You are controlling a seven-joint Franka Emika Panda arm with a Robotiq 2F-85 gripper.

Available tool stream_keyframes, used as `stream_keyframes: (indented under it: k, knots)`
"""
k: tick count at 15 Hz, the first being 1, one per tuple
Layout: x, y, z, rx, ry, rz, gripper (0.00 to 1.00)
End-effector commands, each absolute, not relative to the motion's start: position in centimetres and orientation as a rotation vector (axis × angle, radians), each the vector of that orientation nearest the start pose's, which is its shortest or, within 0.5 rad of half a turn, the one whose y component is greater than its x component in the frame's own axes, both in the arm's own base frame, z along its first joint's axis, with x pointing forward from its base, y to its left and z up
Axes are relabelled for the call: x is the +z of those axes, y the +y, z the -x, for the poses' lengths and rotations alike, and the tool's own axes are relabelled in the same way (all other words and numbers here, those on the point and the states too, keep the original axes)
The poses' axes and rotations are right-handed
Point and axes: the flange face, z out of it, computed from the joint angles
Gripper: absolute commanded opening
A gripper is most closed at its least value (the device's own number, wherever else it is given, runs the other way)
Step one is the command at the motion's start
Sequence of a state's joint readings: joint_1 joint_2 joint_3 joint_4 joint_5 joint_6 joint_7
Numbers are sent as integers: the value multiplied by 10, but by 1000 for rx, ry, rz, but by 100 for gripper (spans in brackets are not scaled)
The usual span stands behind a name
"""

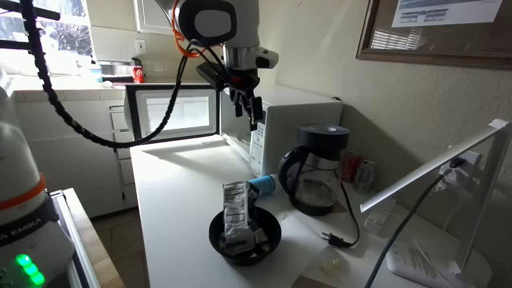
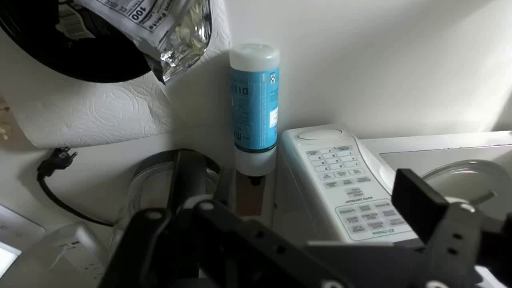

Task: Put the bottle on top of the microwave

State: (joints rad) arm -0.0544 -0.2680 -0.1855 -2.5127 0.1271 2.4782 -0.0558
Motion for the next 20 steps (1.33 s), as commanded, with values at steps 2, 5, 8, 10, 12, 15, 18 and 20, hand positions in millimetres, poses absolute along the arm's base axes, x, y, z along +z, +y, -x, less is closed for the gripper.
stream_keyframes:
  k: [2,5,8,10,12,15,18,20]
  knots:
    - [399,-109,-445,-369,413,2987,100]
    - [399,-109,-445,-369,413,2987,100]
    - [376,-106,-452,-376,417,2975,100]
    - [350,-105,-454,-380,447,2956,100]
    - [322,-105,-455,-384,487,2958,100]
    - [275,-115,-453,-418,580,2966,100]
    - [278,-117,-451,-411,589,2964,100]
    - [269,-120,-452,-398,604,2968,100]
